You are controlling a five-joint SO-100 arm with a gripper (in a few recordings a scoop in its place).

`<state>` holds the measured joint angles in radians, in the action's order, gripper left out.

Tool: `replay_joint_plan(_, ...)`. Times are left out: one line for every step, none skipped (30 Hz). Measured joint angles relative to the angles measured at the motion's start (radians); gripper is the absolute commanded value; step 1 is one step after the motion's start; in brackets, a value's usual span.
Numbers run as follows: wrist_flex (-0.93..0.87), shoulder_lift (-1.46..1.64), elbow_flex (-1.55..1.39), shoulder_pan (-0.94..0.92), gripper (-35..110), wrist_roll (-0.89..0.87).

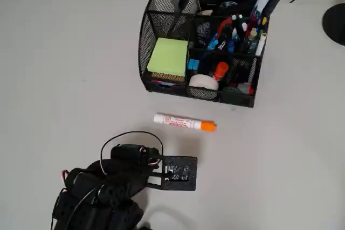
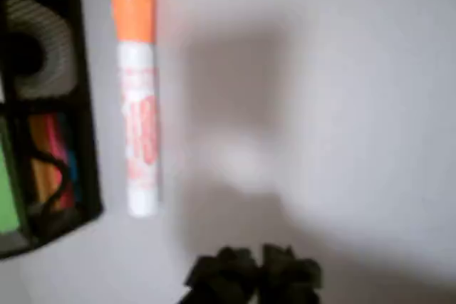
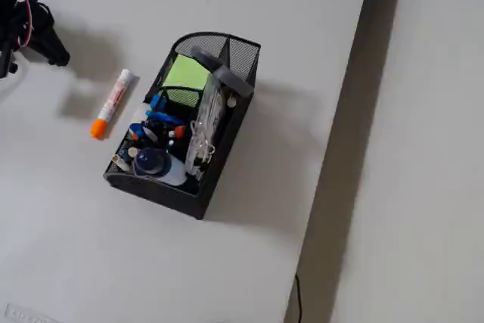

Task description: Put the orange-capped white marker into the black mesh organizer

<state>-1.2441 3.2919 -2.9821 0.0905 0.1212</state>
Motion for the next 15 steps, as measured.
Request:
replay_joint_plan(0.000,0.000,0.000,0.000,0,0.000)
replay_joint_plan(0.000,0.000,0.000,0.000,0,0.000)
replay_joint_plan(0.000,0.000,0.000,0.000,0,0.000)
replay_joint_plan(0.000,0.000,0.000,0.000,0,0.000)
replay_joint_plan(0.000,0.000,0.000,0.000,0,0.000)
replay_joint_plan(0.000,0.000,0.000,0.000,0,0.000)
replay_joint_plan(0.000,0.000,0.000,0.000,0,0.000)
replay_joint_plan(0.000,0.000,0.000,0.000,1,0.000)
replay_joint_plan(0.000,0.000,0.000,0.000,2,0.000)
replay_joint_plan(0.000,0.000,0.000,0.000,3,0.000)
replay_joint_plan(0.000,0.000,0.000,0.000,4,0.000)
replay_joint_plan(0.000,0.000,0.000,0.000,7,0.000)
replay_joint_plan(0.000,0.000,0.000,0.006,9,0.009)
replay_joint_plan(0.000,0.000,0.000,0.020,9,0.023)
replay_joint_plan(0.002,0.000,-0.002,0.037,9,0.034)
